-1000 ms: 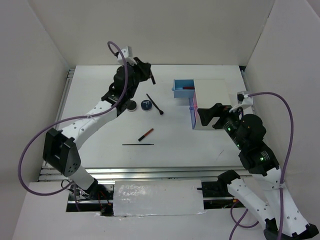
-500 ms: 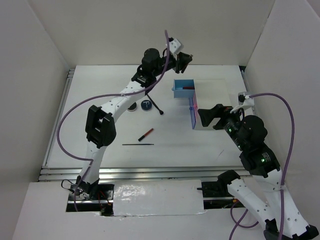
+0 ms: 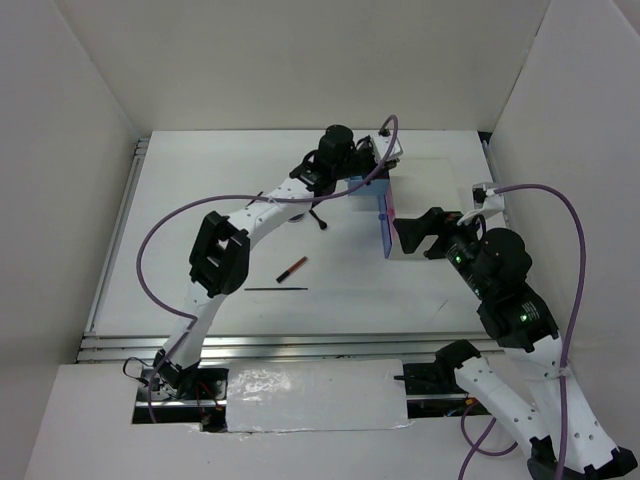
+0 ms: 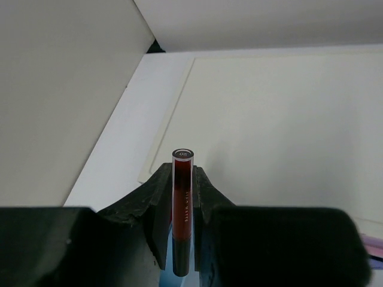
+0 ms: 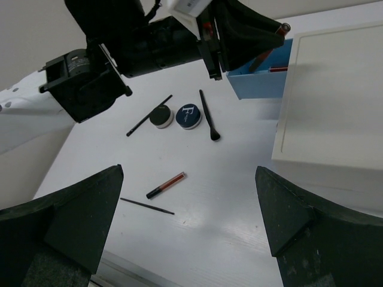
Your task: Organize the makeup
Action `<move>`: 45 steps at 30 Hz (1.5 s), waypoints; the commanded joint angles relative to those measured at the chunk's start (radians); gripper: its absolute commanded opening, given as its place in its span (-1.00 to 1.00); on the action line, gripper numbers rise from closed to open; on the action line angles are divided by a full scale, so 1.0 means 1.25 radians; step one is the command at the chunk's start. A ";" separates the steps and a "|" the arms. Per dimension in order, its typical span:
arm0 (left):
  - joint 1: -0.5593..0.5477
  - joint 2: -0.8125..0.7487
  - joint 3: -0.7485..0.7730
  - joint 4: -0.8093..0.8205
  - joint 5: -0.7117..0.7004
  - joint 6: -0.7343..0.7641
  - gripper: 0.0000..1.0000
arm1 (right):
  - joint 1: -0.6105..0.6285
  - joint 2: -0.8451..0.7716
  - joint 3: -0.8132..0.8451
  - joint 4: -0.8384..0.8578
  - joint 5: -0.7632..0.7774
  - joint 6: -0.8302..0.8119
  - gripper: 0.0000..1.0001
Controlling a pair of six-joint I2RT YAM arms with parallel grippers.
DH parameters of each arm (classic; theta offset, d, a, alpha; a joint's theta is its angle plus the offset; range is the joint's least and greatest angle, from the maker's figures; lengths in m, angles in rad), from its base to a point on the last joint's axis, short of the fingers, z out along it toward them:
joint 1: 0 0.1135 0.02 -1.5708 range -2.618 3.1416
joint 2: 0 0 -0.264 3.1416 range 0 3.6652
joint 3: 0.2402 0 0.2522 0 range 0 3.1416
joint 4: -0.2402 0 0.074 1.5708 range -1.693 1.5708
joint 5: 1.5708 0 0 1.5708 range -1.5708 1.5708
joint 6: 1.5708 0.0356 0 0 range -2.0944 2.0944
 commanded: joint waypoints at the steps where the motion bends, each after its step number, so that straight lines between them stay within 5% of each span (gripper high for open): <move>1: 0.009 0.024 0.018 0.012 -0.007 0.073 -0.98 | 0.007 0.007 0.010 0.023 -0.004 -0.009 0.99; 11: 0.023 0.036 0.018 0.033 -0.023 0.077 -0.96 | 0.006 0.020 0.010 0.026 -0.005 -0.012 0.98; 17: 0.025 0.029 -0.034 0.058 -0.040 0.072 -0.44 | 0.007 0.027 0.011 0.027 -0.004 -0.012 0.98; 23: 0.025 -0.025 -0.077 0.098 -0.064 0.045 0.60 | 0.007 0.036 0.017 0.025 -0.006 -0.013 0.98; 28: 0.025 -0.142 -0.155 0.189 -0.148 -0.027 0.99 | 0.007 0.037 0.021 0.022 0.001 -0.014 0.98; 34: 0.025 -0.331 -0.292 0.217 -0.286 -0.164 0.99 | 0.007 0.031 0.019 0.022 0.005 -0.013 0.98; 41: 0.023 -0.546 -0.467 0.040 -0.526 -0.262 0.99 | 0.007 0.027 0.018 0.020 0.000 -0.014 0.99; 45: 0.025 -0.645 -0.662 0.003 -0.540 -0.273 0.99 | 0.007 0.029 0.012 0.028 -0.017 -0.016 0.99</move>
